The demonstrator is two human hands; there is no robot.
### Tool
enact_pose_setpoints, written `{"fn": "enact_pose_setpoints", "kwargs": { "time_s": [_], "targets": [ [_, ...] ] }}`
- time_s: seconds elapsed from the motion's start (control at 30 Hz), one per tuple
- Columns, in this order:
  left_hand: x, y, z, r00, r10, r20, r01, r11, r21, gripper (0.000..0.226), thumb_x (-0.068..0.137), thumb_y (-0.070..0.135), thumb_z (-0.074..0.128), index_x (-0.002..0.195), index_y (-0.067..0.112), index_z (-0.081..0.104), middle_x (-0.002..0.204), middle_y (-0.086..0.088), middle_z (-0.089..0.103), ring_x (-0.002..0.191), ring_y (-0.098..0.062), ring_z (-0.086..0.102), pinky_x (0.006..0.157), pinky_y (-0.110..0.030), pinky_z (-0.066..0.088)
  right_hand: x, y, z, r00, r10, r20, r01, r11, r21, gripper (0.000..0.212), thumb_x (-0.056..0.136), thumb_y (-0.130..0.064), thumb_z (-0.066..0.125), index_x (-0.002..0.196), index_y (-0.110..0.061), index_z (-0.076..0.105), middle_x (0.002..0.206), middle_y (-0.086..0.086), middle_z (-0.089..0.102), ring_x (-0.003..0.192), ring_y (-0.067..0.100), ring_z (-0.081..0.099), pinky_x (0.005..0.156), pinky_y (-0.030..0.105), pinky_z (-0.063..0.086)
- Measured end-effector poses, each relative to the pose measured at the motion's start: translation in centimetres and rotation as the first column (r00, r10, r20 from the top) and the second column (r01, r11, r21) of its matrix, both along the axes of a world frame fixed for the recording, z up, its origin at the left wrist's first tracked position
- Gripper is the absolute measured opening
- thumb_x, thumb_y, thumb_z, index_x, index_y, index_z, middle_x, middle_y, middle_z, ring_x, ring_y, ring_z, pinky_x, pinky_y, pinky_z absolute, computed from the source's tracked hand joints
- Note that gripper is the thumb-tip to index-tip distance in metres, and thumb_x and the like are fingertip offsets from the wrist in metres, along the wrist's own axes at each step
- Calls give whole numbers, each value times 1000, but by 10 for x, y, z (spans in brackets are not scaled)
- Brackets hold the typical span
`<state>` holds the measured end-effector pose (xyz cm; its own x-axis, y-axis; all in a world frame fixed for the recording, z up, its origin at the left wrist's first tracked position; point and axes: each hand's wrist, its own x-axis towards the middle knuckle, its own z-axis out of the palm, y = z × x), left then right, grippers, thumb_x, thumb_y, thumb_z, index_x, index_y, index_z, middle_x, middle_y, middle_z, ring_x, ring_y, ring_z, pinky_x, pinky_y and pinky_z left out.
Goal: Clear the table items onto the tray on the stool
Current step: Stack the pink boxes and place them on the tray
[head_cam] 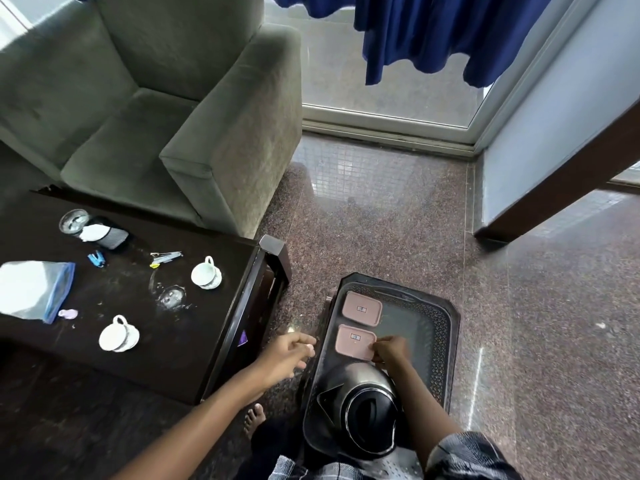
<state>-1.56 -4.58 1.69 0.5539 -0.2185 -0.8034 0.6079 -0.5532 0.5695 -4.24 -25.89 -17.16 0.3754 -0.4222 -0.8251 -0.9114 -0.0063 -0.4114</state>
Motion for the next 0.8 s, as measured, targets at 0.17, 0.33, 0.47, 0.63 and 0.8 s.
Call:
{"fn": "enact_pose_setpoints", "kwargs": {
  "time_s": [0.17,0.33,0.47,0.63,0.8],
  "targets": [
    [-1,10,0,1000,18,1,-18,999,29,25,95,19,47,118,16,55,118,-7,61,89,-12,56,64,-14,43,8,3,-6,999,-48,-2,48,999,23,29,75,7,58,49,-6,55,44,10,50,39,20,48,35,23,42],
    [-4,17,0,999,35,-8,-34,998,43,22,94,20,48,115,20,56,120,-5,62,98,-16,57,73,-20,44,12,2,-11,998,-61,6,61,998,32,29,76,10,57,50,-5,52,49,9,48,42,20,47,41,28,47],
    [-7,21,-1,998,52,-18,-52,998,42,22,95,20,45,114,21,56,118,-4,63,96,-15,58,72,-19,44,9,1,-9,993,-105,44,104,994,35,31,73,10,57,47,-6,49,47,7,44,41,17,44,48,30,41],
    [-7,31,-1,997,72,-16,-72,997,25,25,95,20,46,118,18,56,117,-3,63,92,-12,57,65,-16,43,3,3,35,989,-115,92,122,990,-74,6,75,-4,62,70,-2,62,69,17,59,56,24,52,50,31,46],
    [-16,55,3,995,91,-27,-92,995,-35,19,93,23,48,109,27,57,116,-1,63,96,-13,61,68,-17,45,10,42,110,918,295,264,-190,913,-360,18,82,-8,61,97,-2,69,92,14,71,81,25,65,63,24,39]
  ]
}}
